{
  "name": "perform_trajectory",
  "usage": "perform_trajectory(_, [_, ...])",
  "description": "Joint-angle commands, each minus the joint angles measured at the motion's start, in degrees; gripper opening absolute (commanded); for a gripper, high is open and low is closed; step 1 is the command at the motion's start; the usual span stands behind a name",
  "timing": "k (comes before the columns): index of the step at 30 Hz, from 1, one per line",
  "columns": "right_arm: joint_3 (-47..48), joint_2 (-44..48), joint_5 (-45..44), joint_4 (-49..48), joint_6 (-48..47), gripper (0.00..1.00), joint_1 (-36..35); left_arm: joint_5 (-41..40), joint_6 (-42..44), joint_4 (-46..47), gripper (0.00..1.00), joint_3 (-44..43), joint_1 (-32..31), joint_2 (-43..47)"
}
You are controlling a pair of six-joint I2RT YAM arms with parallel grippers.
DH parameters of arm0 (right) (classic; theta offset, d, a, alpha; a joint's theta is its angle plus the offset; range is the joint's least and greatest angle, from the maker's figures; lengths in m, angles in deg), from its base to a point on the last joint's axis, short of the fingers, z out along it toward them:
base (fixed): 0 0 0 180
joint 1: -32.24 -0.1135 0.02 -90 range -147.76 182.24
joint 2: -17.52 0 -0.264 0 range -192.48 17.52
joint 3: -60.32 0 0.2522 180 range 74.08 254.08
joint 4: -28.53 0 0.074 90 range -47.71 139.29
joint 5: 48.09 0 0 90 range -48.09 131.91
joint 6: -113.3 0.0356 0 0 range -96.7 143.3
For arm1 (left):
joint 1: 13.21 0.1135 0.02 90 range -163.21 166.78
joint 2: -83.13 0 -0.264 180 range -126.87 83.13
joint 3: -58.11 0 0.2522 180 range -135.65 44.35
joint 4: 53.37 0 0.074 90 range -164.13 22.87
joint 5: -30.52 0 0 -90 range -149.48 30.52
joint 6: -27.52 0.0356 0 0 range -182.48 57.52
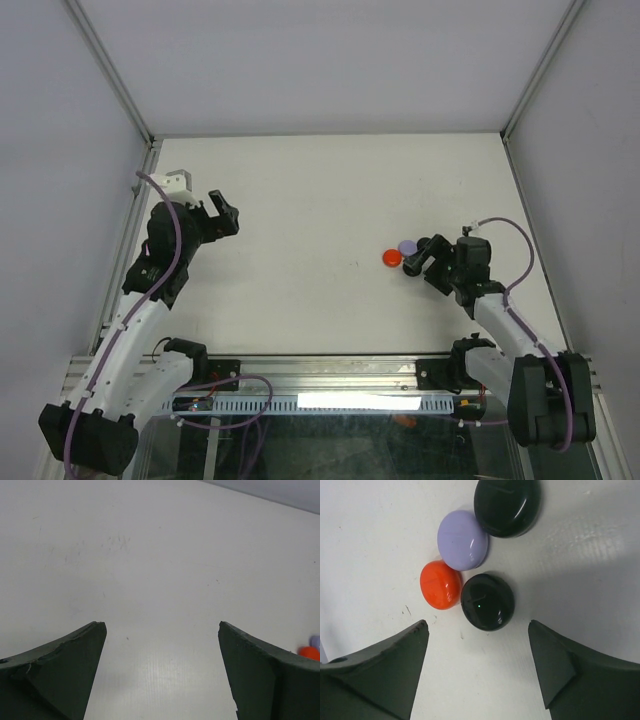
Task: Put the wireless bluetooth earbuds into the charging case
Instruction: Place the charging case at the center of the board, then reset both arms
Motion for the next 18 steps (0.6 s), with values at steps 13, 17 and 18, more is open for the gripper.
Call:
perform_trajectory(13, [26.8, 28.0, -19.9, 28.2, -18.7, 0.99, 0.9, 1.1, 1.2, 1.7, 0.99, -2.5, 0.6, 20.8])
perform_trajectory(17, [29.2, 30.6, -23.2, 27.2, -25.0, 0.99, 0.8, -1.4, 1.1, 2.5, 0.99, -2.5, 0.6, 22.8])
perform_trajectory(18, [29.1, 30.8, -24.2, 26.6, -26.0, 0.99, 0.8, -2.0, 1.0, 2.9, 0.99, -2.0, 0.6, 23.0])
